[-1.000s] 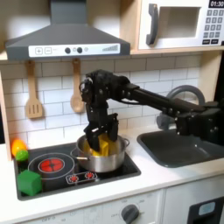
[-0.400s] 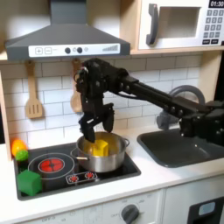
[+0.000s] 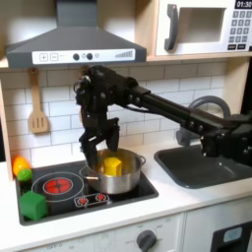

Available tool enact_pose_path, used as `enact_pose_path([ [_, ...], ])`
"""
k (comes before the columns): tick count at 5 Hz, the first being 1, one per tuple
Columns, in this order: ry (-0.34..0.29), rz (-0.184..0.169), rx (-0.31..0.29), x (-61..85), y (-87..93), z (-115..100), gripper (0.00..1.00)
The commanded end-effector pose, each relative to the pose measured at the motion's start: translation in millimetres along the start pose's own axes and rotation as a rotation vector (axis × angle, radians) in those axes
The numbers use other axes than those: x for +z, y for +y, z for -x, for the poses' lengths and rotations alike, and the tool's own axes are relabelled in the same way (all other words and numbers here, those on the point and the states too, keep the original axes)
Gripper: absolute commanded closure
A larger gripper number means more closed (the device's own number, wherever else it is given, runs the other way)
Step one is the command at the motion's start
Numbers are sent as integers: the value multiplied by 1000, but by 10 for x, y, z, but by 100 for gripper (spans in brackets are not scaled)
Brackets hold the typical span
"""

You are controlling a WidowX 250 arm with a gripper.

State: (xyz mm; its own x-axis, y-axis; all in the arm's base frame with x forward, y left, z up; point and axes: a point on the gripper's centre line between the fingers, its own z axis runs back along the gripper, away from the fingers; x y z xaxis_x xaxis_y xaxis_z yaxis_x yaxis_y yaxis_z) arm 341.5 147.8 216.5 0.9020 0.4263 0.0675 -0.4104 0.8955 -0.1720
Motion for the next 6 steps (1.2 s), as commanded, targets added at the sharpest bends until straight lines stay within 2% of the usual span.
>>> enact_pose_path([
  [1,-23,-44,39,42,224,-80,0],
  [4,0,-90,84,-125,429,-320,0],
  [6,17,-99,133,-182,644,-493,0],
])
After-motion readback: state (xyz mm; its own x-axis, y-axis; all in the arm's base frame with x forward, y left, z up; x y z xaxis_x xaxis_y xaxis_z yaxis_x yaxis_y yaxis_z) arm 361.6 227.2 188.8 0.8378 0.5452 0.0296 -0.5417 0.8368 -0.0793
